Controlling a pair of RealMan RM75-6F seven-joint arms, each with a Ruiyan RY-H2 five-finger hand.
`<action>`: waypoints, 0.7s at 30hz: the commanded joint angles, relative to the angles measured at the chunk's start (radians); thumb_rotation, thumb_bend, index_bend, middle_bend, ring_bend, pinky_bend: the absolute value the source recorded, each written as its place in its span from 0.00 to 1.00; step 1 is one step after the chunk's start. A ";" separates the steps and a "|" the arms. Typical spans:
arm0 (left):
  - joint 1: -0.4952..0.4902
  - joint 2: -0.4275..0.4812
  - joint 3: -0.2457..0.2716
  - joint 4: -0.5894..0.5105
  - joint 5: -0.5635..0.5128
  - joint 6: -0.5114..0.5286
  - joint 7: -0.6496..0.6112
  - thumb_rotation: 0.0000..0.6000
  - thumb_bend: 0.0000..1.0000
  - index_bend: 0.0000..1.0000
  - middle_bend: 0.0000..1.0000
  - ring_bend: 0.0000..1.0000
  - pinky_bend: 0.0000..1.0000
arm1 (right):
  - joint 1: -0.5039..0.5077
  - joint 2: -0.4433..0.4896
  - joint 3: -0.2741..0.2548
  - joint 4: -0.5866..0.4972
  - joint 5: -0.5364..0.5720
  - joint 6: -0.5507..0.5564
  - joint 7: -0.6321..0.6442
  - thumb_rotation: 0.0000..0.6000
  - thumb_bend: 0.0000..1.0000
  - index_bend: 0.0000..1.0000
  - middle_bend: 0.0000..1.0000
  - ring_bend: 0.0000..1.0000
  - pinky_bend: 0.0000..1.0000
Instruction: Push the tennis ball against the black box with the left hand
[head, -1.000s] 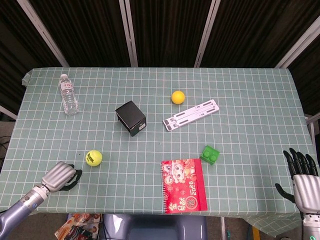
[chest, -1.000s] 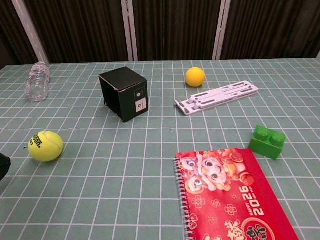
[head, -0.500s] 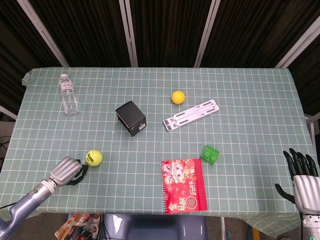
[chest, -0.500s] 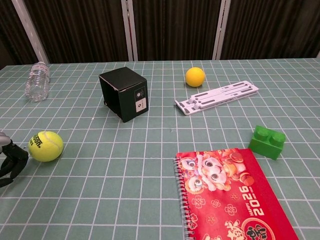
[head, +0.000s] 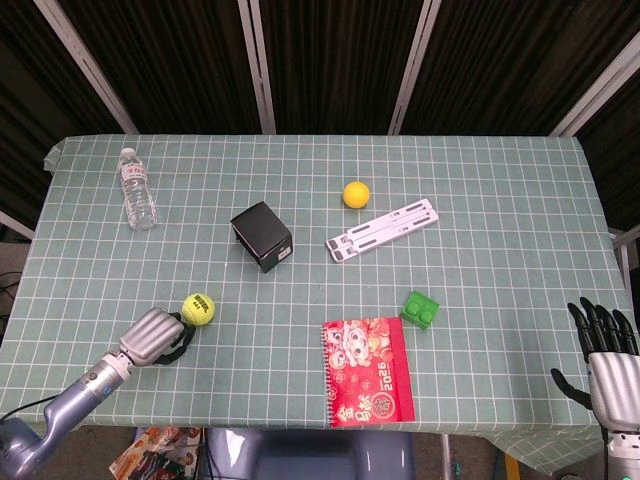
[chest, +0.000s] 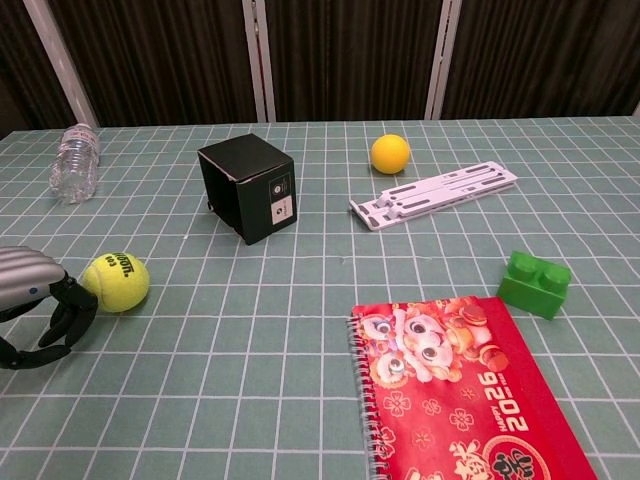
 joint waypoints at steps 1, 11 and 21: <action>-0.005 -0.003 -0.003 -0.006 -0.003 0.001 0.009 1.00 0.42 0.59 0.65 0.49 0.75 | -0.003 0.002 0.000 0.000 -0.003 0.005 0.004 1.00 0.25 0.00 0.00 0.00 0.00; -0.030 -0.024 -0.038 -0.010 -0.054 -0.028 0.047 1.00 0.42 0.58 0.64 0.49 0.74 | -0.013 0.008 -0.001 0.000 -0.014 0.027 0.020 1.00 0.25 0.00 0.00 0.00 0.00; -0.056 -0.049 -0.065 0.004 -0.102 -0.065 0.066 1.00 0.42 0.58 0.64 0.48 0.74 | -0.019 0.011 0.000 0.000 -0.021 0.039 0.028 1.00 0.25 0.00 0.00 0.00 0.00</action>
